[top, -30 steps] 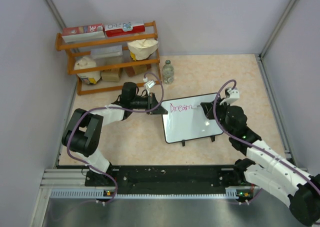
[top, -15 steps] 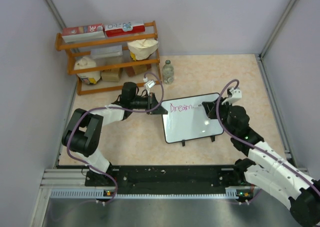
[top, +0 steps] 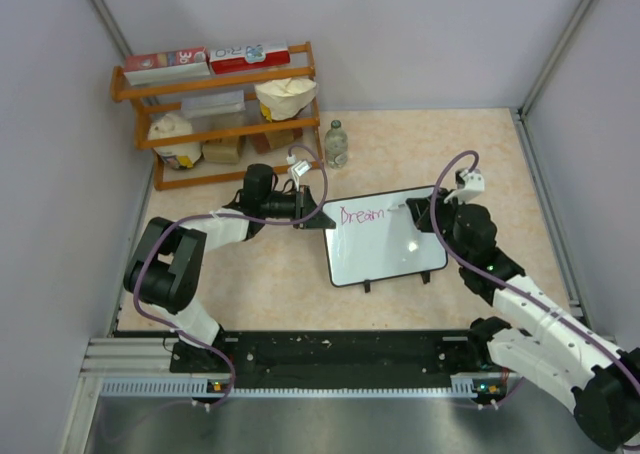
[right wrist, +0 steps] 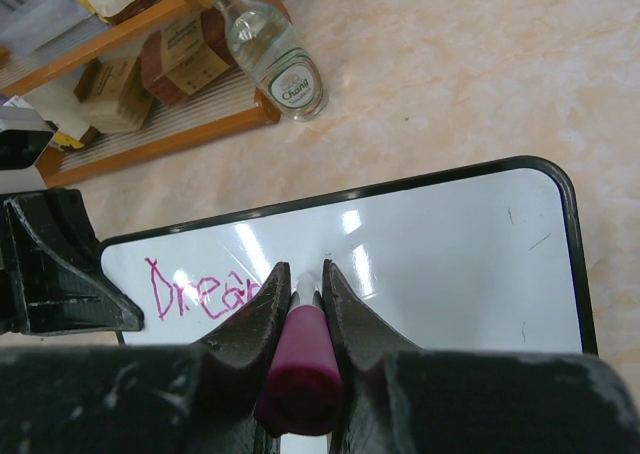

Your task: Write a sentence on the whiteboard

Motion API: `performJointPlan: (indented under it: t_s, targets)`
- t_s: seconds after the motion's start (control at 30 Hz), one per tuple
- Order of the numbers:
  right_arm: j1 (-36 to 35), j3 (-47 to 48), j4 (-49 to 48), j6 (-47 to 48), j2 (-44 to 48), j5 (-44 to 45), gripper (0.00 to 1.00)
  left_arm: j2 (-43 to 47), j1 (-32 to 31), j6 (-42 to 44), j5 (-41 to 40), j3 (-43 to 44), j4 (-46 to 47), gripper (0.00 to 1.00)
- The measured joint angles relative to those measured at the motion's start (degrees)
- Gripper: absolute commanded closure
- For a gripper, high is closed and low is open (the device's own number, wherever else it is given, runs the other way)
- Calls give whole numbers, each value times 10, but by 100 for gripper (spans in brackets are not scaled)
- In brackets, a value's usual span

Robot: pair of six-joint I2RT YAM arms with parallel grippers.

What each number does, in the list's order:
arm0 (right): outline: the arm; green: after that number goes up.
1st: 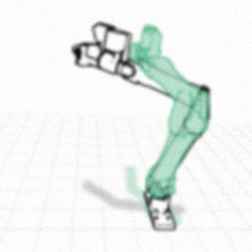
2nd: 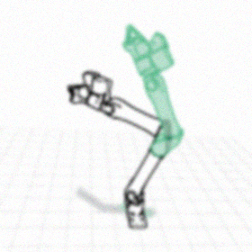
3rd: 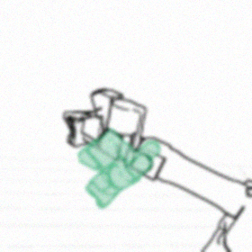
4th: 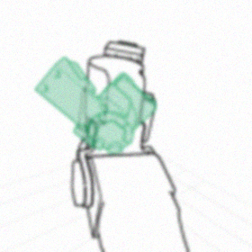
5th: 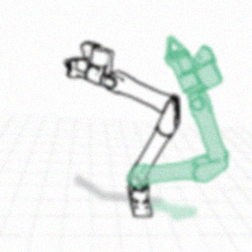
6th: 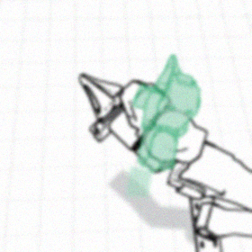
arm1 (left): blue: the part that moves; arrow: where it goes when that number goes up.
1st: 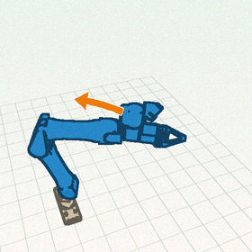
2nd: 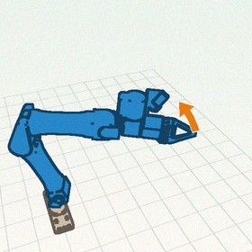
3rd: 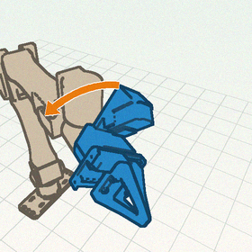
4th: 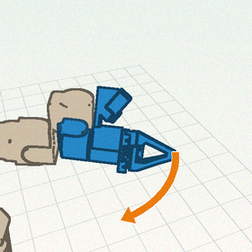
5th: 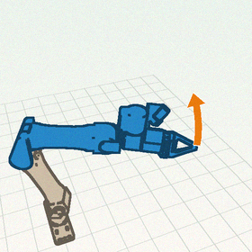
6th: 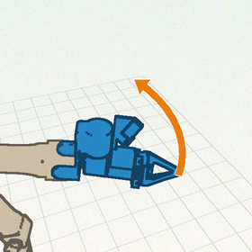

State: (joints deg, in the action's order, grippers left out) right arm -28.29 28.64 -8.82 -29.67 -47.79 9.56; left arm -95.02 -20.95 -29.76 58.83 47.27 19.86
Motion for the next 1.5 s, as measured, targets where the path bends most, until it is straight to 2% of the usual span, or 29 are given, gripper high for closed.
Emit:
performJointPlan:
  t_s: [0.7,1.5]
  targets:
    - [7,0,-23,-4,-15,-33,100,0,0,0,-2,0,-2,100]
    - [7,-17,10,-3,19,-32,100,0,0,2,-1,2,-2,100]
